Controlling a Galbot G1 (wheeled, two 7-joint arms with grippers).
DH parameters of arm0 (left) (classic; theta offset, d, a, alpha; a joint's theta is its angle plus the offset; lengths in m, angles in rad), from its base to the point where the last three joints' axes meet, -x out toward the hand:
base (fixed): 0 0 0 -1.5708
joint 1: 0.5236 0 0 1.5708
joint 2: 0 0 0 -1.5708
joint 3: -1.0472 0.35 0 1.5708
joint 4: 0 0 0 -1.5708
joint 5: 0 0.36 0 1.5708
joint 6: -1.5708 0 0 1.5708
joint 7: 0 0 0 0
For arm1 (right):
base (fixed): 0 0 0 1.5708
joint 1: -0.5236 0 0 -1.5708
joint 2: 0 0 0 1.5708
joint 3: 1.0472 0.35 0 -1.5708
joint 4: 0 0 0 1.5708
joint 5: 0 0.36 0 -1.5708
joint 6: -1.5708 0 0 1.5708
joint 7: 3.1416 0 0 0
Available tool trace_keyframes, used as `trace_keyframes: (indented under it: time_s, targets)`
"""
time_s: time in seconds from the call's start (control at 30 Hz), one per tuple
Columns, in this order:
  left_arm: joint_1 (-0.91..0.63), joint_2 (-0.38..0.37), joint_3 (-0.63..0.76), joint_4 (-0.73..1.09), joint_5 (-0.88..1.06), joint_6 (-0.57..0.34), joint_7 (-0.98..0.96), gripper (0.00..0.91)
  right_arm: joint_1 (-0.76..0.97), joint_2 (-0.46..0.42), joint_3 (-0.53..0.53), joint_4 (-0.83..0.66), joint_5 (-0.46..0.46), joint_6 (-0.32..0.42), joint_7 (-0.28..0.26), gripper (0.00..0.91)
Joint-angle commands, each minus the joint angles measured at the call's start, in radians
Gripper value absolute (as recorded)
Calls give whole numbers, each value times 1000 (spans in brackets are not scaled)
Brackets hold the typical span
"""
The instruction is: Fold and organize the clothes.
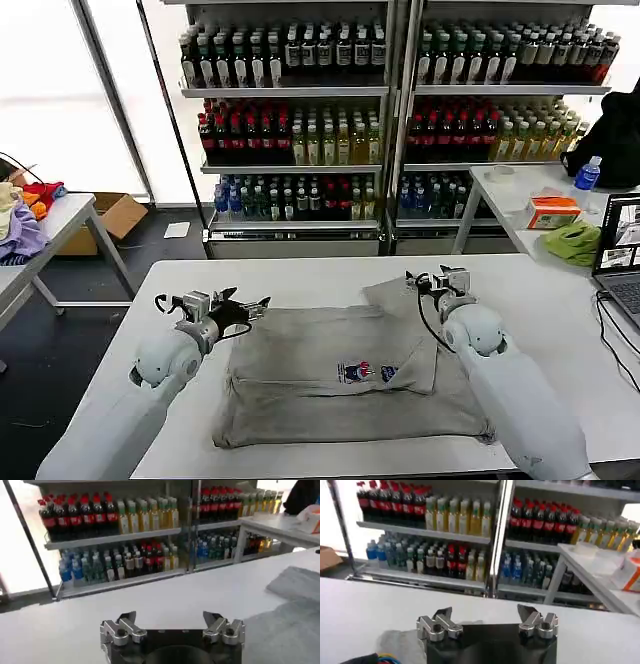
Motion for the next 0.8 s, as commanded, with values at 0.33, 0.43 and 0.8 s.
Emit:
trace_keyframes:
  time_s: [0.33,0.43,0.8]
  targets:
    - [-22,-23,18,106,10,-1,6,907,76,102,-1,-193,-48,-5,1,907]
    - [-22,-33,17,120,20,-4,7,907,80,107,4,-209,-48,2,-5,907]
    - [-13,-40,26,146,57,-14,15,816,53,135,18,-222,-61,20,-20,907]
